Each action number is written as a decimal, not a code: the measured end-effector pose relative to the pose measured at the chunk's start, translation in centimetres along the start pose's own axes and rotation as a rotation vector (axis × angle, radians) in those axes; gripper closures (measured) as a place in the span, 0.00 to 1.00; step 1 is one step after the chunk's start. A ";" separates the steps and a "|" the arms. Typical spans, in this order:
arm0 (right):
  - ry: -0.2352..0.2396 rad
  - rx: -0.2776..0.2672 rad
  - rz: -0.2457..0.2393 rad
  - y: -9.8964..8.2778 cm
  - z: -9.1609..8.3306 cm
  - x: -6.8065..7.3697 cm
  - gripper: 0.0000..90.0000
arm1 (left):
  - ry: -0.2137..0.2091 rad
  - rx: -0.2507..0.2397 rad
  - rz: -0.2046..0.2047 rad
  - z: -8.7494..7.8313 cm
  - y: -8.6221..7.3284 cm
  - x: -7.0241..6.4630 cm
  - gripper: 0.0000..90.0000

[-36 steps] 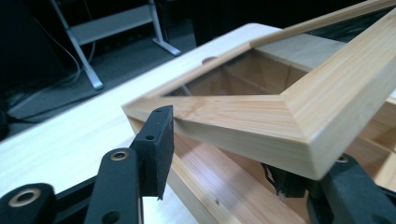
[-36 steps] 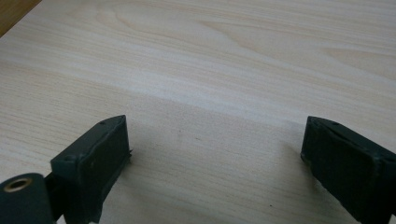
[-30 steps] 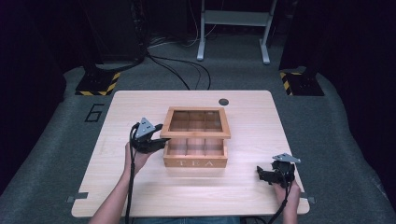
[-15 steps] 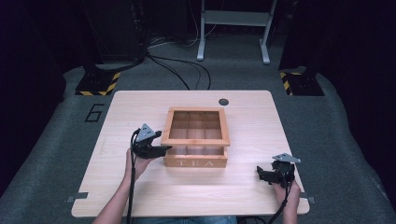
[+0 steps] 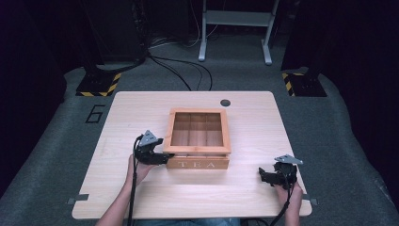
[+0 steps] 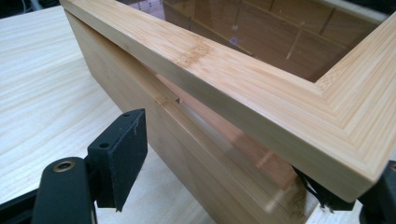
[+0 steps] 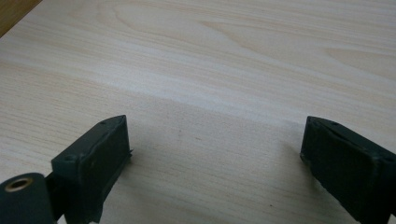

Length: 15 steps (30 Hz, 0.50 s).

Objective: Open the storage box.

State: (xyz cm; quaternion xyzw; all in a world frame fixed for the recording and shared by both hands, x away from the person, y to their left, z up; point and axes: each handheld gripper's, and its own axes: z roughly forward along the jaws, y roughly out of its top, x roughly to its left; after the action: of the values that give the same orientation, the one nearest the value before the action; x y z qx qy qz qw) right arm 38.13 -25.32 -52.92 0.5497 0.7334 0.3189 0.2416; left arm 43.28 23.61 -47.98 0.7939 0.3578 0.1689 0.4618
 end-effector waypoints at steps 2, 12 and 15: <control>0.000 0.000 0.000 0.0 0.0 0.0 0.08 | -0.007 0.001 -0.008 0.0 0.0 0.0 0.24; -0.002 -0.001 0.002 0.0 0.0 0.0 0.08 | -0.074 -0.002 -0.016 -0.6 -0.4 -0.3 0.14; -0.001 -0.001 0.002 0.0 0.0 0.0 0.08 | -0.081 0.031 0.014 -0.3 -0.8 -0.7 0.12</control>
State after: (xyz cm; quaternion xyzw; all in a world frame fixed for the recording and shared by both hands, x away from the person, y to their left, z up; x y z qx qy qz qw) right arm 38.13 -25.29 -52.92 0.5504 0.7326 0.3190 0.2419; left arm 42.31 23.57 -48.45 0.8096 0.3359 0.1339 0.4624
